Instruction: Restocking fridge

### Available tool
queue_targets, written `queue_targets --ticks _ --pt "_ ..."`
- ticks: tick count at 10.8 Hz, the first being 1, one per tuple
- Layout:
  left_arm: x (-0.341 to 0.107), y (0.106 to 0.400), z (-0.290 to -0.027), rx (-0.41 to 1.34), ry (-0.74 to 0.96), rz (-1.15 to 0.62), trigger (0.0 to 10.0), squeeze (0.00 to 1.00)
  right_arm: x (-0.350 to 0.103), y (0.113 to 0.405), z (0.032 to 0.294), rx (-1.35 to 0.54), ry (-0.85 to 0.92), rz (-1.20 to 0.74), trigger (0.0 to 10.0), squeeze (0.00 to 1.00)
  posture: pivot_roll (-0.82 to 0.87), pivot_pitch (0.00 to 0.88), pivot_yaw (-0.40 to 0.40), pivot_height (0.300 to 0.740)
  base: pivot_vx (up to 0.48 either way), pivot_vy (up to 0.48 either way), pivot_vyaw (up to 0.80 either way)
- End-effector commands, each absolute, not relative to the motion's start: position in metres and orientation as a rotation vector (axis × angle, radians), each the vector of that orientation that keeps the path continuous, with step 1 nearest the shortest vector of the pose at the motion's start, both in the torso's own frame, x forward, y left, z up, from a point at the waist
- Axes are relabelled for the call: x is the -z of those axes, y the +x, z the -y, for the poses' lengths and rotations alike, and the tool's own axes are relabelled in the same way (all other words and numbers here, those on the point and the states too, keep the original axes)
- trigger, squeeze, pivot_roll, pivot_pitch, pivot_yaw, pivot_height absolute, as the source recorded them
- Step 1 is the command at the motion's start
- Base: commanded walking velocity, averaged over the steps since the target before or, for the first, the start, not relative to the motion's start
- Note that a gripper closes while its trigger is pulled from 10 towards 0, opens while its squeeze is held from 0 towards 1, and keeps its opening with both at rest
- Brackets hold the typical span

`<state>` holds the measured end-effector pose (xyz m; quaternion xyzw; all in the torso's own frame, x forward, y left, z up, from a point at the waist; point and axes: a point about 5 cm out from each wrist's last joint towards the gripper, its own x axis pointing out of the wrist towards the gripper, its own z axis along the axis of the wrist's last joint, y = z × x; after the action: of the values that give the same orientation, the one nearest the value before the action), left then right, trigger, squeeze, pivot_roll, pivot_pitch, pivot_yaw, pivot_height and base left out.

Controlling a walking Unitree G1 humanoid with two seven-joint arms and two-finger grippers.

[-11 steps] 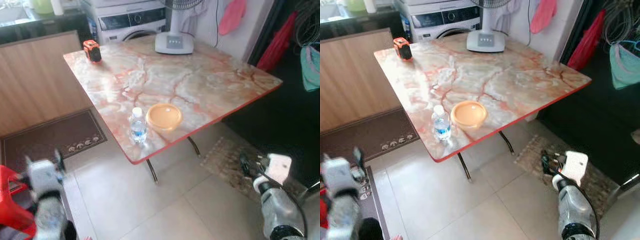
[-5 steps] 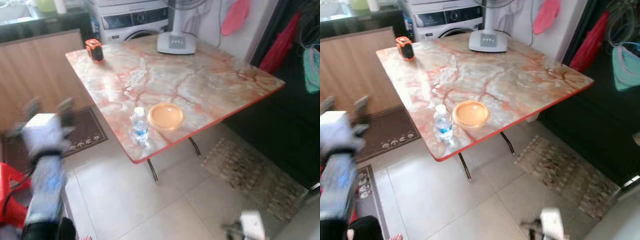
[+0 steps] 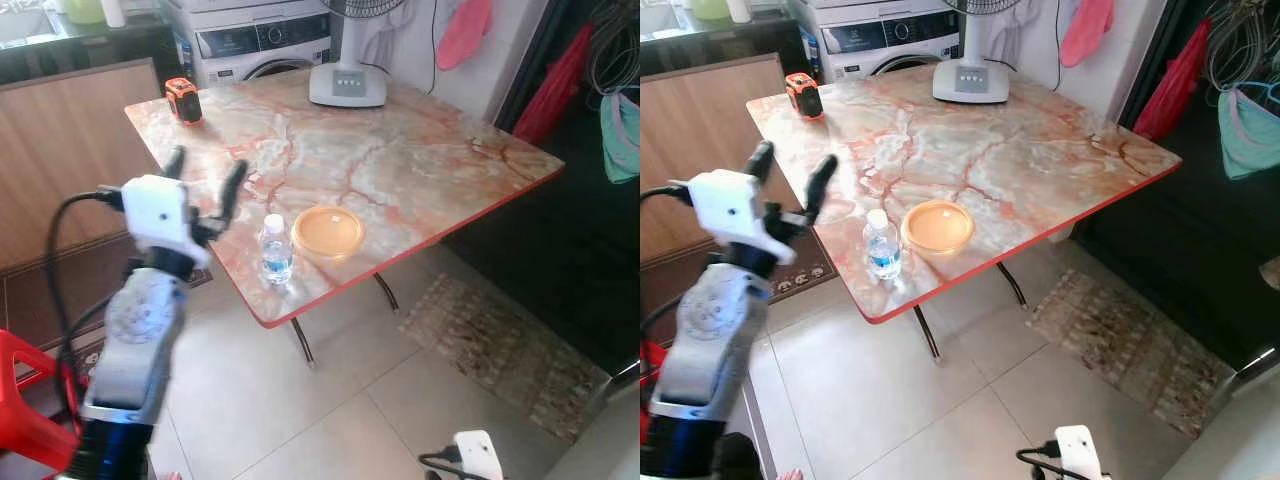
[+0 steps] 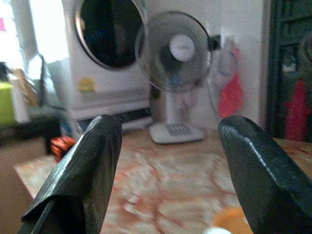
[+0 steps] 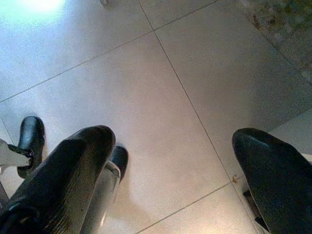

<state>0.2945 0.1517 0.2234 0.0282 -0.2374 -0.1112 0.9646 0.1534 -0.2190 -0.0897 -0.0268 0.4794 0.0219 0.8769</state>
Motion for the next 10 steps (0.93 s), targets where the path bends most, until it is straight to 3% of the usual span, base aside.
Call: queue_targets --ticks 1,3,8,10 --pt "-0.216 0.293 -0.136 0.299 0.033 0.427 10.0 0.0 0.09 0.151 0.223 -0.031 -0.066 -1.002 10.0 0.0 0.06 0.0 -0.066 0.74 0.0 0.0 0.0" --pt "-0.208 0.287 -0.118 0.332 -0.018 0.391 10.0 0.0 0.09 0.148 0.227 0.027 -0.056 -0.994 10.0 0.0 0.06 0.0 -0.06 0.74 0.0 0.0 0.0" --pt "-0.216 0.291 -0.133 0.265 0.024 0.408 10.0 0.0 0.09 0.148 0.226 0.006 -0.047 -0.994 10.0 0.0 0.06 0.013 -0.066 0.74 0.0 0.0 0.0" --pt "-0.216 0.293 -0.128 0.284 0.04 0.4 10.0 0.0 0.09 0.149 0.226 -0.009 -0.054 -0.996 10.0 0.0 0.06 0.03 -0.066 0.74 0.261 0.0 0.0"
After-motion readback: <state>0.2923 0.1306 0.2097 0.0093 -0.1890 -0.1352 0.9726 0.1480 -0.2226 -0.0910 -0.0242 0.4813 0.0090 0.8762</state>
